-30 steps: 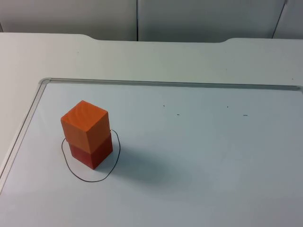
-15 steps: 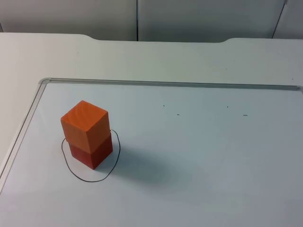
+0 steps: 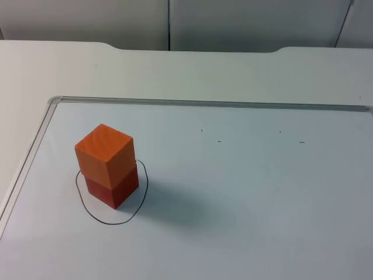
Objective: Pick up one cube with the left hand and another cube with the right hand. First place the cube in the right hand at the target position, then stack the cube in the left hand on top.
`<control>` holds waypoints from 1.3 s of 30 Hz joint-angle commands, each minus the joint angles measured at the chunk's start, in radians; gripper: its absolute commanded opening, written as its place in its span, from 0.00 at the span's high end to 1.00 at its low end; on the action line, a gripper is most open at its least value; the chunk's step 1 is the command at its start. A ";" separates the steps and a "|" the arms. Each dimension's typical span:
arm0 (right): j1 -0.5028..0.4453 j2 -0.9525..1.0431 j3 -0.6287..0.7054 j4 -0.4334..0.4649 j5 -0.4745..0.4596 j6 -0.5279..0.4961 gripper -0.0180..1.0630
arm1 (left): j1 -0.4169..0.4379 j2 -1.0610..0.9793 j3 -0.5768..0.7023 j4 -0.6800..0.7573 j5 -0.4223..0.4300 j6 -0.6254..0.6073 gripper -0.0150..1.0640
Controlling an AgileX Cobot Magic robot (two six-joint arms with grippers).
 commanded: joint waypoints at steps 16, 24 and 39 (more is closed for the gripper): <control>0.003 -0.003 0.023 0.101 0.041 -0.027 0.18 | 0.002 -0.004 0.006 0.001 -0.013 -0.017 0.01; 0.003 -0.050 0.062 0.101 0.144 -0.002 0.18 | 0.002 -0.004 0.006 -0.001 -0.013 -0.011 0.01; 0.009 -0.050 0.060 0.079 0.142 0.027 0.18 | 0.002 -0.004 0.006 -0.004 -0.013 -0.011 0.01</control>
